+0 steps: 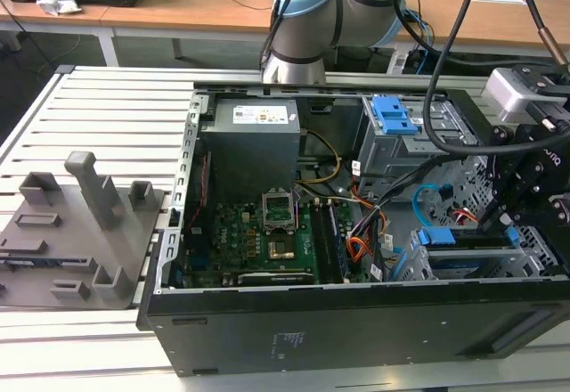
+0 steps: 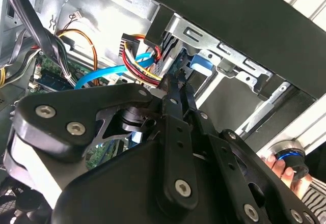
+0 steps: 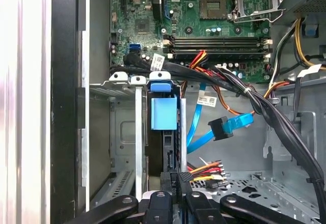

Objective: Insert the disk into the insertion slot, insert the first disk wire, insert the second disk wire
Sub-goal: 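Insert the first disk wire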

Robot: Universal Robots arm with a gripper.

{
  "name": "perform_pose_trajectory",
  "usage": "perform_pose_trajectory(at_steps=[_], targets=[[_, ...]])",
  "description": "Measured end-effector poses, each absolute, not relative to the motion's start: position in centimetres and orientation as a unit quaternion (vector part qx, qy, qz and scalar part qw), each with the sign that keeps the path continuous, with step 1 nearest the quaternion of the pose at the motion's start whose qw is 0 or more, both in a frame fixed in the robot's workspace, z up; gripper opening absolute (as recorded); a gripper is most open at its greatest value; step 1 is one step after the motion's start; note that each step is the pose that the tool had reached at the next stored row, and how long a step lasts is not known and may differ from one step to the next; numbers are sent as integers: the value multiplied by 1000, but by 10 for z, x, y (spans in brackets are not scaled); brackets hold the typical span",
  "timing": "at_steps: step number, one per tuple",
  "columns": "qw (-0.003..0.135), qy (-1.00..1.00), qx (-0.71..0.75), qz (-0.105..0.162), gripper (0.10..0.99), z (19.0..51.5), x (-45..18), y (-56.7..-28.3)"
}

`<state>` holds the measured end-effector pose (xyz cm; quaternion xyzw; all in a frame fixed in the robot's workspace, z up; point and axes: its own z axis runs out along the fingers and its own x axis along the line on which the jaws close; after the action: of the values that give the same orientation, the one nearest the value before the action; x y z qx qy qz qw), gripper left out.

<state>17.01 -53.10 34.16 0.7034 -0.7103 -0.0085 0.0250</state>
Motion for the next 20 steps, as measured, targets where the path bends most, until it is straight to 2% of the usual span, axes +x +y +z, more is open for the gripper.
perform_pose_trajectory(at_steps=[11, 13, 14, 15, 20], targets=[[25, -710, 703, -9, 169, 336, 170, -531], [25, -710, 703, -9, 180, 335, 170, -531], [25, -710, 703, -9, 243, 336, 170, -531], [25, -710, 703, -8, 243, 336, 170, -531], [25, -710, 703, -8, 243, 365, 170, -529]])
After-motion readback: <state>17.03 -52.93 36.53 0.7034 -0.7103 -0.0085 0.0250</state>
